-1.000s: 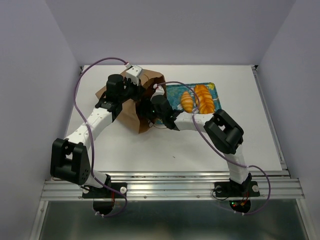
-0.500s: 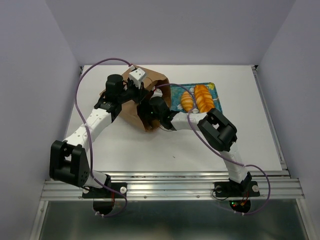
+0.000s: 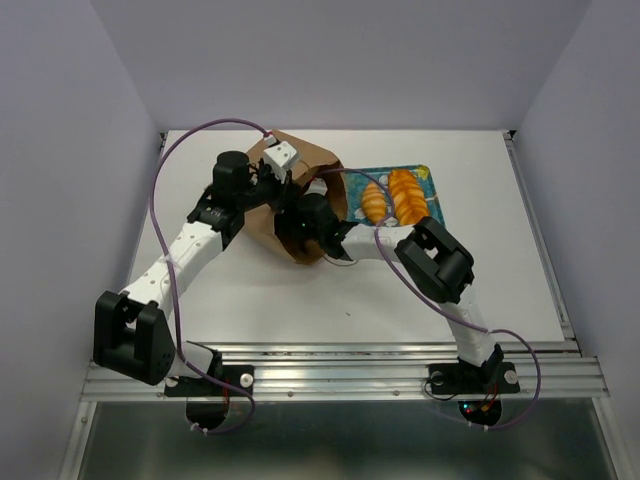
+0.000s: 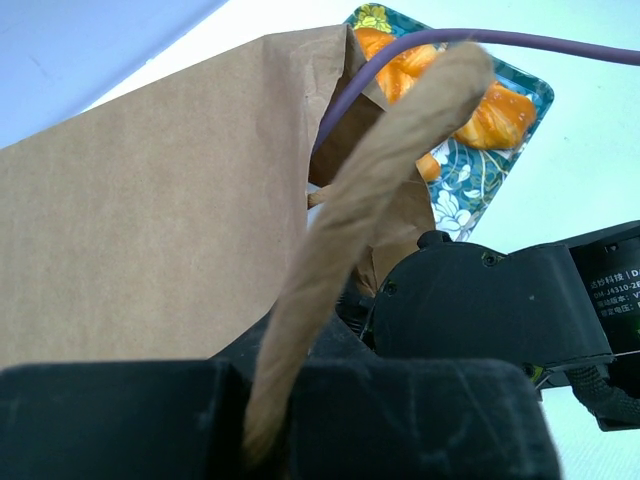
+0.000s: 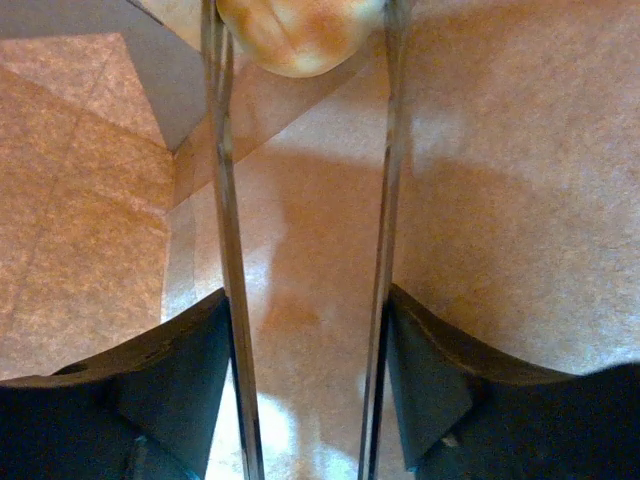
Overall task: Take the fake bread out of the paper bag
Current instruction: Take out the fake bread from the paper bag.
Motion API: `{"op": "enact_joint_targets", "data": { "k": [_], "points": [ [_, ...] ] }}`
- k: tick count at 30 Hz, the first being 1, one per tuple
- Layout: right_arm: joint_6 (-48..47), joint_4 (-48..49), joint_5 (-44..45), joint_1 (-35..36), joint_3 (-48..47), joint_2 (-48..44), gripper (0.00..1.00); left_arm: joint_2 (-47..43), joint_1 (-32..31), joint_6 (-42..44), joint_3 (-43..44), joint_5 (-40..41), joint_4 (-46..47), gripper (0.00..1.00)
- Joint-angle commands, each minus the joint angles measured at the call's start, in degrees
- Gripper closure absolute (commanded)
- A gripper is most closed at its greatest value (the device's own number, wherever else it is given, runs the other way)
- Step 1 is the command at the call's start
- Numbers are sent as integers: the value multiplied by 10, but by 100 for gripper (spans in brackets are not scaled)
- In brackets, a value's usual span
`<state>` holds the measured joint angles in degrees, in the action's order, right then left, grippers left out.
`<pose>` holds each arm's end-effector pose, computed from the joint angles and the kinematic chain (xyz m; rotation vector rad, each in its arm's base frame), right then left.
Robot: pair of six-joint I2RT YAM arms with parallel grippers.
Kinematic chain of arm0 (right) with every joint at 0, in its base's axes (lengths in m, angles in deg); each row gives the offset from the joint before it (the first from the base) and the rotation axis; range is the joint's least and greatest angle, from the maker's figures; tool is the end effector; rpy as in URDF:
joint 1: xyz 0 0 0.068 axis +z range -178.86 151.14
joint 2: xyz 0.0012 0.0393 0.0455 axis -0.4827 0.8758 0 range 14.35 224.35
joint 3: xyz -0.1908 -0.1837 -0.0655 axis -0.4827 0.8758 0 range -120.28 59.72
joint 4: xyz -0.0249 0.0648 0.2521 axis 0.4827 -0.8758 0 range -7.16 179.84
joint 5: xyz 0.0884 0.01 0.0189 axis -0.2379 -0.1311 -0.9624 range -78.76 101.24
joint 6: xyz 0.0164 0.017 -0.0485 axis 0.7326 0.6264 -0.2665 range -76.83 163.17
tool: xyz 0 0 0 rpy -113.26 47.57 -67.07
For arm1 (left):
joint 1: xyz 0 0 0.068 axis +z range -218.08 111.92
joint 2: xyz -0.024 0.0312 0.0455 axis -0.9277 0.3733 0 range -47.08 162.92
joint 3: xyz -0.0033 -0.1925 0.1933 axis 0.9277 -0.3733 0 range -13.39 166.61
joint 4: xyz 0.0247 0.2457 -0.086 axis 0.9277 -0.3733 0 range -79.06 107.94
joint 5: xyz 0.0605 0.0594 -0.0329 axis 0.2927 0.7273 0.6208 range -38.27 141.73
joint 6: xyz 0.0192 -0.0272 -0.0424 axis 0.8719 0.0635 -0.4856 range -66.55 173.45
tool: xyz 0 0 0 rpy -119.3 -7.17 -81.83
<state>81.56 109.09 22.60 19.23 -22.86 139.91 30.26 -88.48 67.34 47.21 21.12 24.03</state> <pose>0.3348 0.3625 0.1614 -0.0409 2.0613 0.7710 0.2906 -0.1275 0.3386 0.8796 1.5273 -0.5506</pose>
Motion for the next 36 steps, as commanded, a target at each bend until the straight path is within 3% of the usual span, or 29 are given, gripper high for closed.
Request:
{"op": "enact_joint_targets", "data": {
  "k": [1,10,16,20,28,36],
  "points": [
    [15,0,33,-1,-15,-5,43,-41,-15,4,7,-31,30,100],
    [10,20,35,-1,2,-16,77,-28,-16,1,3,5,29,100],
    [-8,62,48,-1,50,-56,93,2,-16,-6,12,34,31,100],
    [-12,64,47,-1,64,-75,99,17,-16,-14,23,60,35,100],
    [-31,62,50,-1,106,-132,99,31,-15,-20,36,112,41,100],
    [-50,26,-19,-1,137,-196,99,58,-10,-28,75,140,31,100]
  ]
}}
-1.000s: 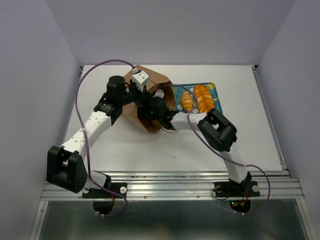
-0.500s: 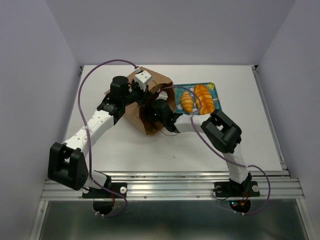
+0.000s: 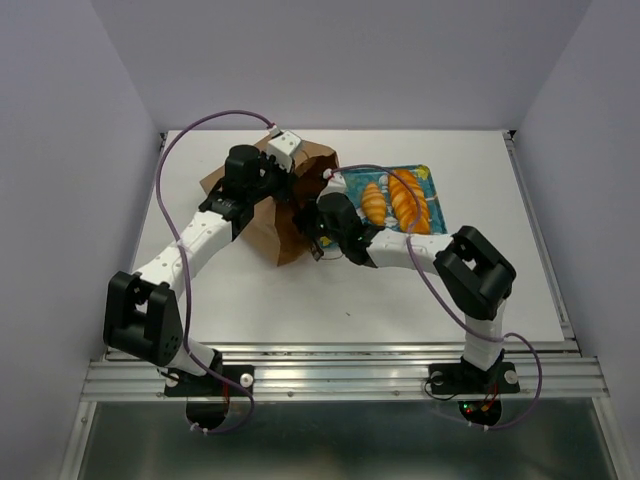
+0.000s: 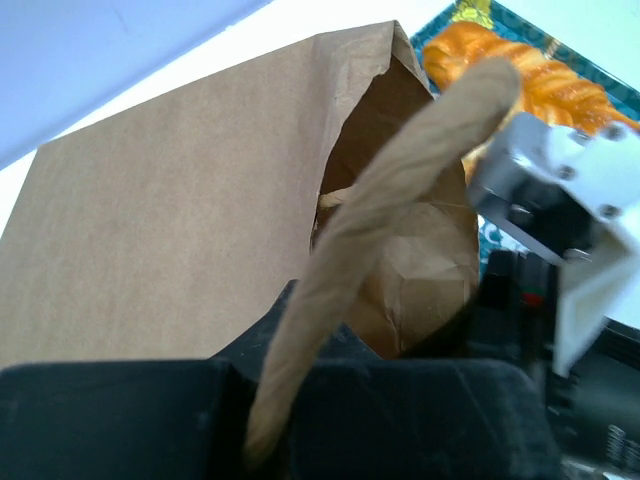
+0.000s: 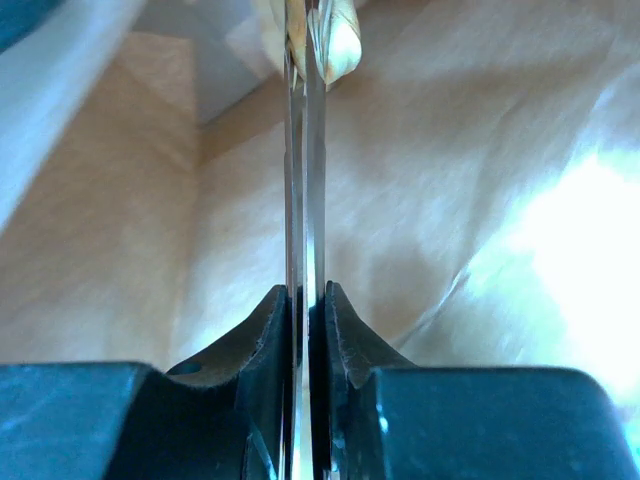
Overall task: Take the fake bread out of the paper bag
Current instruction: Take out the fake bread from the paper bag.
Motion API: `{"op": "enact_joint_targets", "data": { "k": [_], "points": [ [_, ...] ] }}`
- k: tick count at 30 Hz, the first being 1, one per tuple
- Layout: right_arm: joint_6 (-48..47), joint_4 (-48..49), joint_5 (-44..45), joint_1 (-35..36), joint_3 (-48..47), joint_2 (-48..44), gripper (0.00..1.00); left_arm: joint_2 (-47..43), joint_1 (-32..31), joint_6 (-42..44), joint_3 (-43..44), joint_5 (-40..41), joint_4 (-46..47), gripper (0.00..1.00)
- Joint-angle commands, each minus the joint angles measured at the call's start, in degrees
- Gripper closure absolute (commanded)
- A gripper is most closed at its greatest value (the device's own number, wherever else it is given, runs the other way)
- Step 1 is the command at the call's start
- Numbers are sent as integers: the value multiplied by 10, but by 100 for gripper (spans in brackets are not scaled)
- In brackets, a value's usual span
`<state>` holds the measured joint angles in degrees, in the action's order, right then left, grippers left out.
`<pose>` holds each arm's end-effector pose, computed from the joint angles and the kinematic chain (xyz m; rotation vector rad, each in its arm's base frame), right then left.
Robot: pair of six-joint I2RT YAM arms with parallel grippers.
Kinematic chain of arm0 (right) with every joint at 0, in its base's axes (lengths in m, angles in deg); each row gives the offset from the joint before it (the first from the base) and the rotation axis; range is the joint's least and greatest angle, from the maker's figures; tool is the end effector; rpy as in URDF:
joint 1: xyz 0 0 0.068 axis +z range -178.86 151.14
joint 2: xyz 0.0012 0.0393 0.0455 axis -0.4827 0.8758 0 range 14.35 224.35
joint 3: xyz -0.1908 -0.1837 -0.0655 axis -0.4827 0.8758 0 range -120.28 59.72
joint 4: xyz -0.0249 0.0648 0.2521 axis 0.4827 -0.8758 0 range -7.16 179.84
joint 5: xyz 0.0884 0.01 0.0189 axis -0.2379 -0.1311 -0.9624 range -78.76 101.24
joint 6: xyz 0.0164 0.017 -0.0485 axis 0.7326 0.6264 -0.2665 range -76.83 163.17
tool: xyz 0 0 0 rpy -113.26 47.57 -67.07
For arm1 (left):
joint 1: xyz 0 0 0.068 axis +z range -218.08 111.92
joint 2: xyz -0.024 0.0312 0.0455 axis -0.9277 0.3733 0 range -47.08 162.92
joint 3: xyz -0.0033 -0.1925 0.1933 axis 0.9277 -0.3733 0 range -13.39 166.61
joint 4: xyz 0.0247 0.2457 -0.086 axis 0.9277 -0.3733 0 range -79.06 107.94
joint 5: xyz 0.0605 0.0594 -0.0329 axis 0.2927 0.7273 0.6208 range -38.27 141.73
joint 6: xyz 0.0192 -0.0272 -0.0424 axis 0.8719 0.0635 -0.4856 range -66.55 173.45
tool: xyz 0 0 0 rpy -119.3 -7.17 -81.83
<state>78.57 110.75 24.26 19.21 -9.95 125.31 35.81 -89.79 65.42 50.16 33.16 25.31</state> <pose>0.3000 0.3220 0.2057 -0.0626 1.9908 0.7500 0.3152 -0.1377 0.3286 0.7379 1.6276 -0.4105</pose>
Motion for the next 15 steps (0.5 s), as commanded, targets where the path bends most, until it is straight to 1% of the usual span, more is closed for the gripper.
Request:
{"op": "enact_joint_targets", "data": {
  "k": [1,3,6,10,12,14,15],
  "points": [
    [-22,4,-46,-6,11,-57,99,9,5,-12,48,22,18,100],
    [-25,-14,-64,-6,18,-78,99,15,6,-17,55,27,19,100],
    [-30,-54,-133,-18,23,-98,99,23,11,-26,68,36,23,100],
    [-29,-84,-196,-31,44,-129,99,28,17,-28,76,35,23,100],
    [-31,-99,-214,-43,65,-162,99,30,19,-29,76,30,25,100],
    [-44,-120,-206,-43,74,-202,99,31,21,-29,73,27,26,100],
    [-57,-146,-201,-49,81,-215,99,31,22,-28,69,25,26,100]
  ]
}}
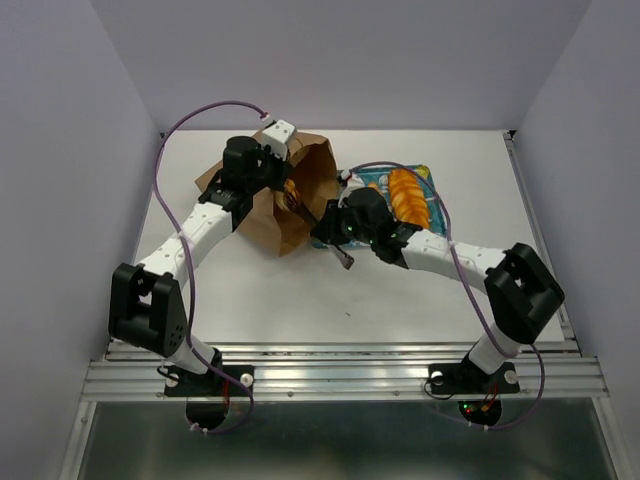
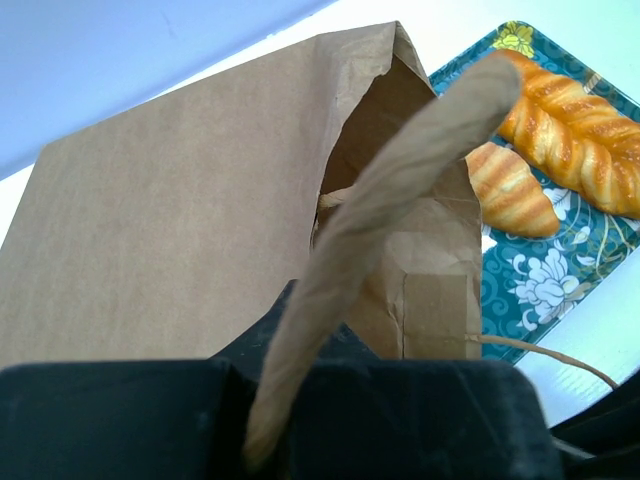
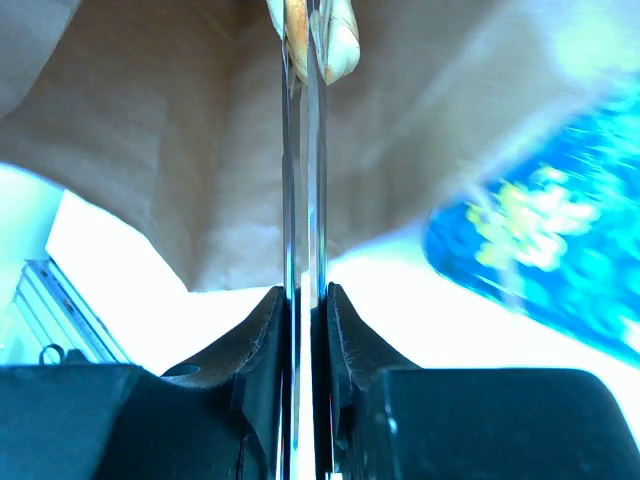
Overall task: Take the fake bread out of the paper bag
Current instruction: Take out the fake bread from the paper bag, then place the fake bread in the container.
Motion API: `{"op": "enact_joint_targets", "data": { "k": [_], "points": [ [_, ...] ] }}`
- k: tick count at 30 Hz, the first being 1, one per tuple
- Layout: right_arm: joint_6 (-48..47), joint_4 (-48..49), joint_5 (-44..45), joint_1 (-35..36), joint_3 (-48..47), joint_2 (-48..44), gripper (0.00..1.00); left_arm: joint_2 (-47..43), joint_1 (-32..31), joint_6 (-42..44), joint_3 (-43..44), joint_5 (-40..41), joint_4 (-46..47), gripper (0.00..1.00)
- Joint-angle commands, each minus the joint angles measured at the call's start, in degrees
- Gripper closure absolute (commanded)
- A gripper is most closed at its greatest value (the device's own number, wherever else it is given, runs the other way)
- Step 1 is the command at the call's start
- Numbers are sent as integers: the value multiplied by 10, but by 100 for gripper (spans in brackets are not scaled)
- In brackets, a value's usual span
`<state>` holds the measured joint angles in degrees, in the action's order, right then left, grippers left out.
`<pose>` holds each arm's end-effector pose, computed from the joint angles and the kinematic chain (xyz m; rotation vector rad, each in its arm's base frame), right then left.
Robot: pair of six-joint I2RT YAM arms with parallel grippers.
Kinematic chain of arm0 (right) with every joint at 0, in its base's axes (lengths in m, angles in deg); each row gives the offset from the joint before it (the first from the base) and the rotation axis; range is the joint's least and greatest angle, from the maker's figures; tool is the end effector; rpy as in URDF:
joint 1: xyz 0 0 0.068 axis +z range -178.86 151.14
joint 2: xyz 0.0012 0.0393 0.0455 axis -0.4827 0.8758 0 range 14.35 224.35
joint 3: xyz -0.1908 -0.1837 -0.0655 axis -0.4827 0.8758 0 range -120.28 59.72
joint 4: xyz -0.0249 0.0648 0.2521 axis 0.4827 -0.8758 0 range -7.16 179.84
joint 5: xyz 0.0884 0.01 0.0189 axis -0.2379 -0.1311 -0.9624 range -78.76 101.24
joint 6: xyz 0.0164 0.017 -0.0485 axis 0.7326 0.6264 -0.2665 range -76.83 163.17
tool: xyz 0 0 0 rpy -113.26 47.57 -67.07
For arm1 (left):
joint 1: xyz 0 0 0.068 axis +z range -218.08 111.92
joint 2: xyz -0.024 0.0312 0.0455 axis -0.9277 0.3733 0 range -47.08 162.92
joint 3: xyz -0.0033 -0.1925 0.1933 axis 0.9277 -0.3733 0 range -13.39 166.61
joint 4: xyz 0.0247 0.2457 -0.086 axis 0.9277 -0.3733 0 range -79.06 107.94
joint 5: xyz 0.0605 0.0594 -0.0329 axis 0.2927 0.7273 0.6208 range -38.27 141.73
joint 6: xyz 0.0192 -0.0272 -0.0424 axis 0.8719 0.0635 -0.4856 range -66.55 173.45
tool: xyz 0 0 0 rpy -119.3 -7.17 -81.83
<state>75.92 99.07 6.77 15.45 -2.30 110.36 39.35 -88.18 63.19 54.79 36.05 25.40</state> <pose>0.2727 0.2700 0.2431 -0.2673 2.1119 0.9135 0.3360 -0.1333 0.3370 0.6453 1.6447 -0.3719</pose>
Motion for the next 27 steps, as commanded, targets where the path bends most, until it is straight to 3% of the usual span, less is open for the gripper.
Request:
{"op": "enact_joint_targets", "data": {
  "k": [1,12,16,27],
  "points": [
    [-36,-45,-25,-12,6,-78,99,-5,8,-4,22,-6,26,100],
    [-48,-208,-67,-55,65,-245,99,7,23,-10,27,-24,30,100],
    [-44,-267,-25,-71,66,-306,99,13,26,-14,29,-29,34,100],
    [-36,-329,2,-189,50,-317,99,16,45,-20,28,-22,41,100]
  ]
}}
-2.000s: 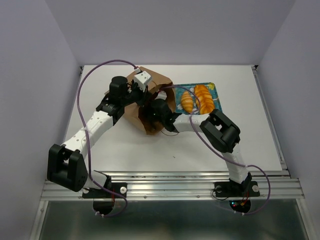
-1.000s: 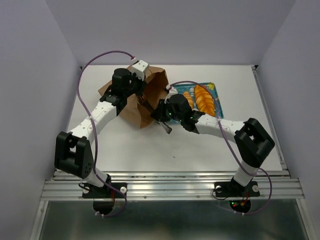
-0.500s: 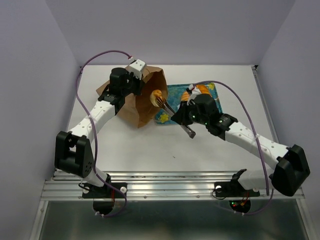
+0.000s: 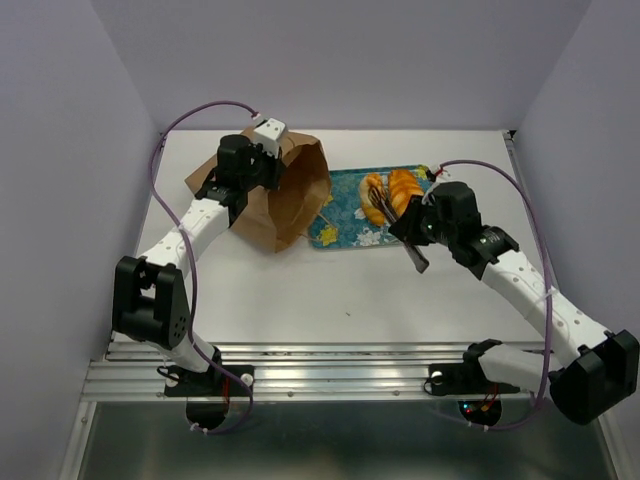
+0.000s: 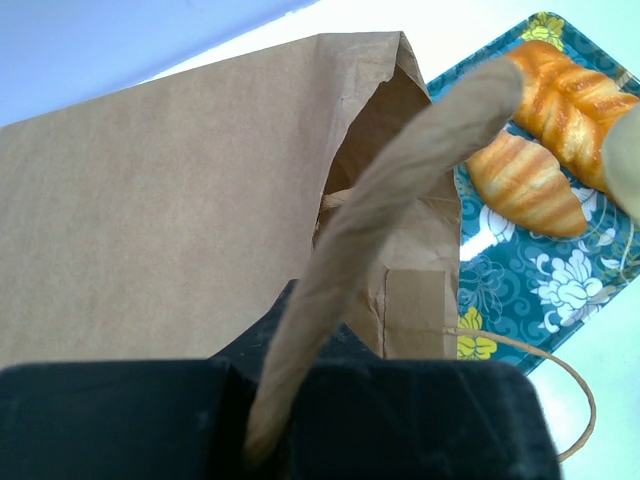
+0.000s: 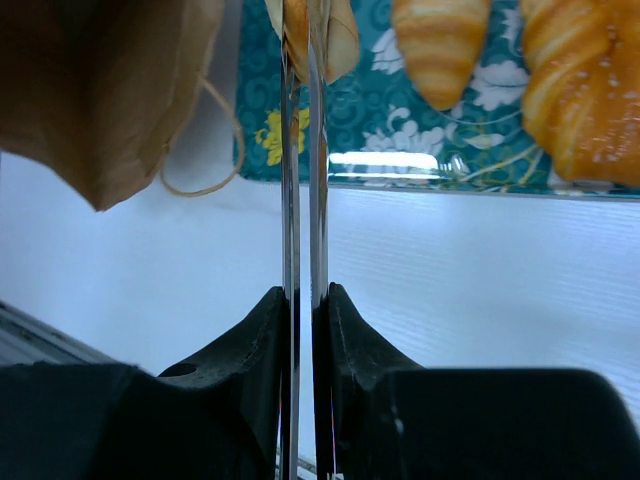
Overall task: Take the fake bread out of the paper bag
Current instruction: Place the fake bread in the container.
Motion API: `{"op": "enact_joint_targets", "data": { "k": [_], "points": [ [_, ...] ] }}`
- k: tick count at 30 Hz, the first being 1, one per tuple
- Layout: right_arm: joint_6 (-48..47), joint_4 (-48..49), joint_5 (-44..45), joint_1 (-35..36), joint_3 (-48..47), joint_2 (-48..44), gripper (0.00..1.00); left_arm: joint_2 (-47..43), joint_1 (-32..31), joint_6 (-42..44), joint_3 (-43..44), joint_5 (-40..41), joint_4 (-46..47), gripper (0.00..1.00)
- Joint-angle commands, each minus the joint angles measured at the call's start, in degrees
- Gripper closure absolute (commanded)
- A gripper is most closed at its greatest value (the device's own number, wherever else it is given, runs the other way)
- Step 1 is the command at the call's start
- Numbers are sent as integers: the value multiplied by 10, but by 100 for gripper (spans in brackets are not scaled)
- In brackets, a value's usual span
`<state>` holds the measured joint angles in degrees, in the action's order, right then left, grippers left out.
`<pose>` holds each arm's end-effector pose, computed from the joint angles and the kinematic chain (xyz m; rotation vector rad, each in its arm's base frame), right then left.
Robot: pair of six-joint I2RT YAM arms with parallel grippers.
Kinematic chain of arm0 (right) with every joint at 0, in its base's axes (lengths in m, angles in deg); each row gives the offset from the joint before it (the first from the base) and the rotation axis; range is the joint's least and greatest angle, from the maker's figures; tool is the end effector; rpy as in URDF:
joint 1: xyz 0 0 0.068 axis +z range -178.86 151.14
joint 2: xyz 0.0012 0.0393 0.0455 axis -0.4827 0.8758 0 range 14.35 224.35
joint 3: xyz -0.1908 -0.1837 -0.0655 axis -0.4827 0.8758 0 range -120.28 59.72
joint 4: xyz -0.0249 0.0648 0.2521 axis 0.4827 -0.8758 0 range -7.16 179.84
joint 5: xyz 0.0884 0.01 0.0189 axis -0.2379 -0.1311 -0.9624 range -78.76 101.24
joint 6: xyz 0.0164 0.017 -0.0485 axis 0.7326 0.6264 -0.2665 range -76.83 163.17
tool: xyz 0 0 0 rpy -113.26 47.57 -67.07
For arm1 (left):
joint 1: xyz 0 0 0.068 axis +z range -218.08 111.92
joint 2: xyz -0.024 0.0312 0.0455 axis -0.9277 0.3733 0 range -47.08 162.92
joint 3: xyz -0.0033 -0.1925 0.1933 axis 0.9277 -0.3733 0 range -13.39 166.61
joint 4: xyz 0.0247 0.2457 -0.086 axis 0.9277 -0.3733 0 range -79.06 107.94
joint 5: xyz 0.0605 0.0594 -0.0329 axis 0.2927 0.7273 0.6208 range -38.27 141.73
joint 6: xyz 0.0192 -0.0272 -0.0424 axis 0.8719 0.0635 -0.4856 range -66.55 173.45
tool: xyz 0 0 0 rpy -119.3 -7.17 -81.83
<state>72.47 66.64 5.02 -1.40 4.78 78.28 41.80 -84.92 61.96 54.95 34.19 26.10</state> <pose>0.2182 0.1177 0.3134 -0.0309 2.2099 0.6854 0.3517 -0.1177 0.3245 0.6057 1.6869 -0.3776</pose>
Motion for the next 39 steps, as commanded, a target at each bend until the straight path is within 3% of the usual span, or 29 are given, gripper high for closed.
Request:
{"op": "enact_joint_targets", "data": {
  "k": [1,10,18,31,39],
  "points": [
    [-3,-3,34,-34,-28,10,99,-12,13,-6,22,-8,35,100],
    [-26,133,7,-45,-89,168,98,-80,13,67,-57,-52,51,100],
    [-54,141,-45,-45,-190,313,92,-120,13,93,-101,-50,43,100],
    [-67,122,-33,-45,-257,422,70,-147,13,117,-134,-73,35,100],
    [-59,117,-20,-45,-261,430,49,-151,14,114,-135,-71,37,100]
  ]
}}
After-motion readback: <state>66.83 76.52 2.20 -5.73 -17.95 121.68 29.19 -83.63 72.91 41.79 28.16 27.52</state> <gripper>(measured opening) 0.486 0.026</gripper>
